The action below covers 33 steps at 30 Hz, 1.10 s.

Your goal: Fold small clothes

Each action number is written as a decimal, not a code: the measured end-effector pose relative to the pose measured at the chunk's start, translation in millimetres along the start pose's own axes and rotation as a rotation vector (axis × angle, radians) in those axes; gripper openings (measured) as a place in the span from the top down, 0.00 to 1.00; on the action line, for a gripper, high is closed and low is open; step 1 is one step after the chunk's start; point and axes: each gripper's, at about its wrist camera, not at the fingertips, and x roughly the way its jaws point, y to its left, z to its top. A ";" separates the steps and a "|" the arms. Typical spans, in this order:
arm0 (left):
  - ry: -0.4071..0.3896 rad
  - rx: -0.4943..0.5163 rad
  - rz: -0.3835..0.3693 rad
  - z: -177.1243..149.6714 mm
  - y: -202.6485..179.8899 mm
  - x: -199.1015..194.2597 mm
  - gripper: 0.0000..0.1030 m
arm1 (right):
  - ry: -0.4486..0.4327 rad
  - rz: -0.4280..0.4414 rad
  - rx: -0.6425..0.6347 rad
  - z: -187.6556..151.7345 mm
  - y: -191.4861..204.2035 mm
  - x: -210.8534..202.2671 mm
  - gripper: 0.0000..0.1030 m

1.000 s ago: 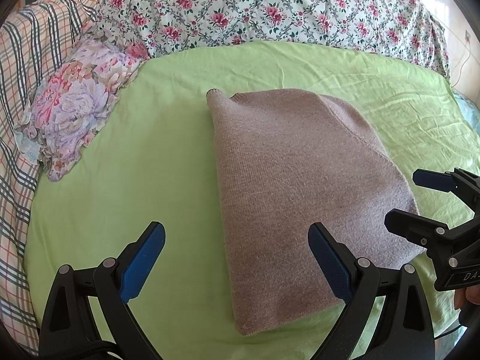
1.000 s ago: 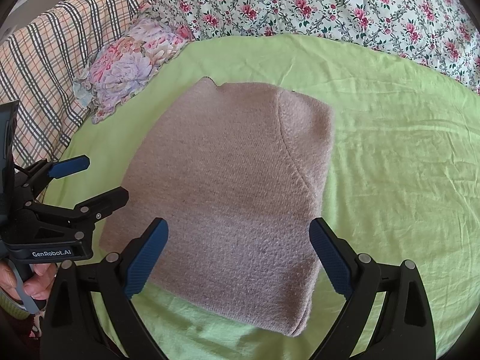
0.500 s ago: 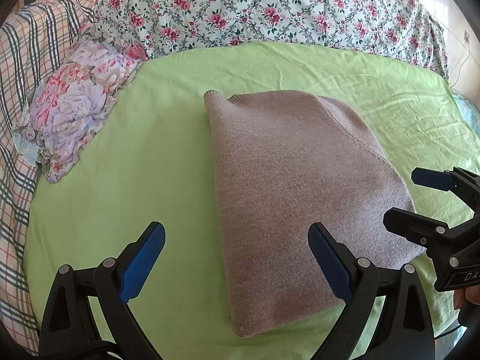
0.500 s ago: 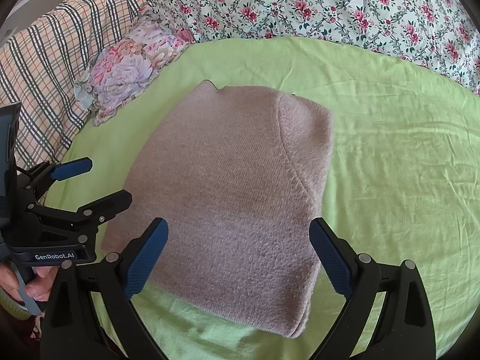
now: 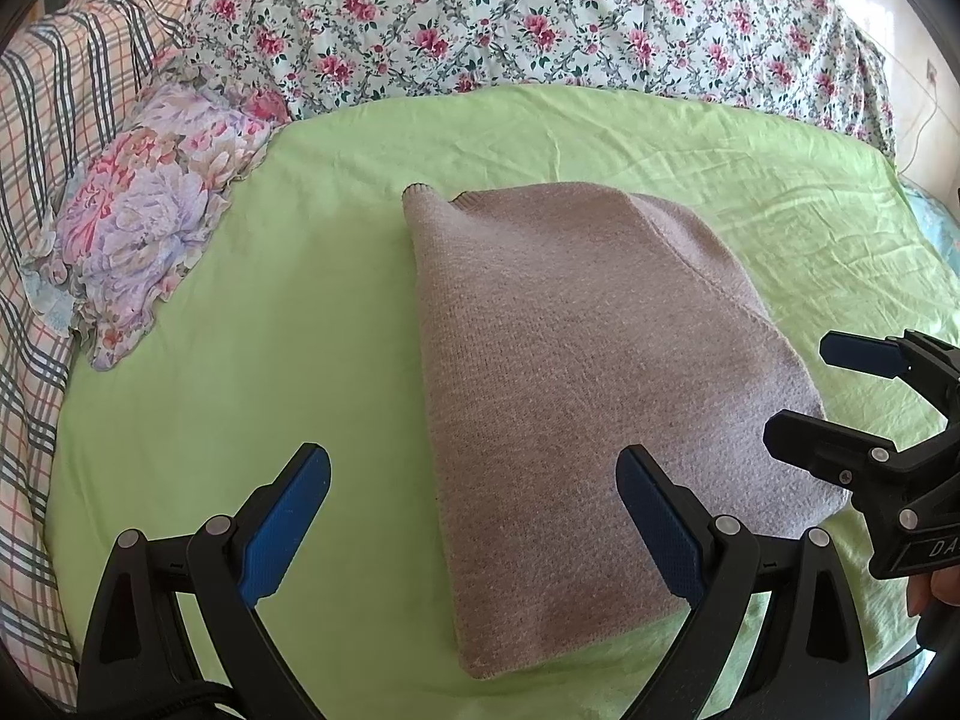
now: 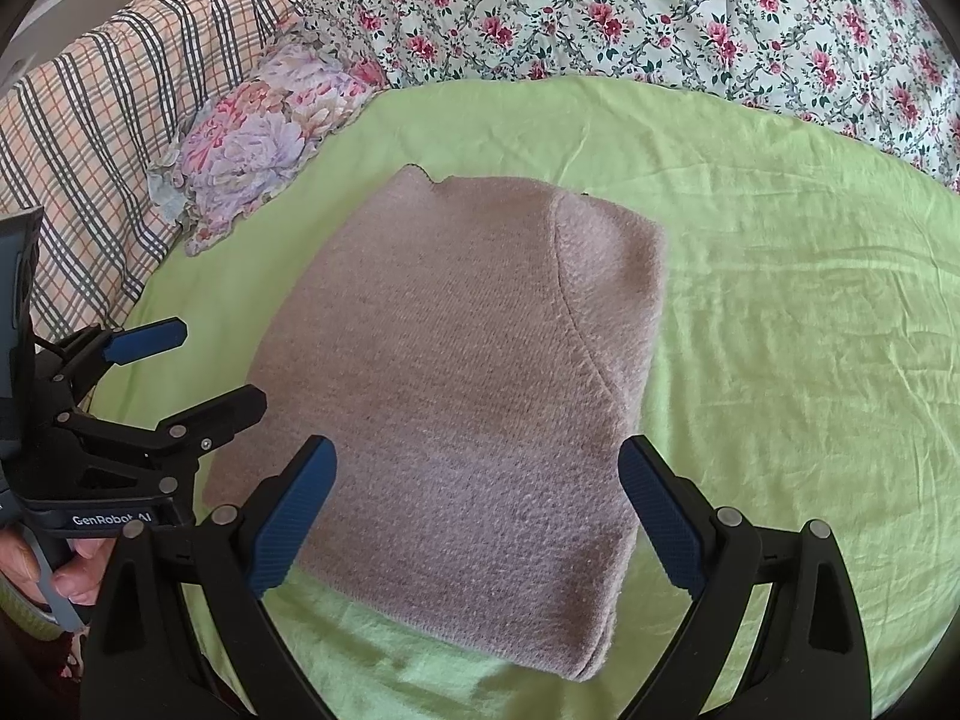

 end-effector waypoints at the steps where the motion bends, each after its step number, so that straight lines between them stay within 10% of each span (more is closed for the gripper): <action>1: 0.000 0.001 -0.001 0.6 -0.2 0.5 0.06 | -0.001 0.001 0.001 0.4 0.1 0.0 0.08; 33: -0.017 -0.013 0.013 18.8 2.1 14.9 0.06 | -0.006 0.001 0.030 11.2 -10.2 12.6 0.08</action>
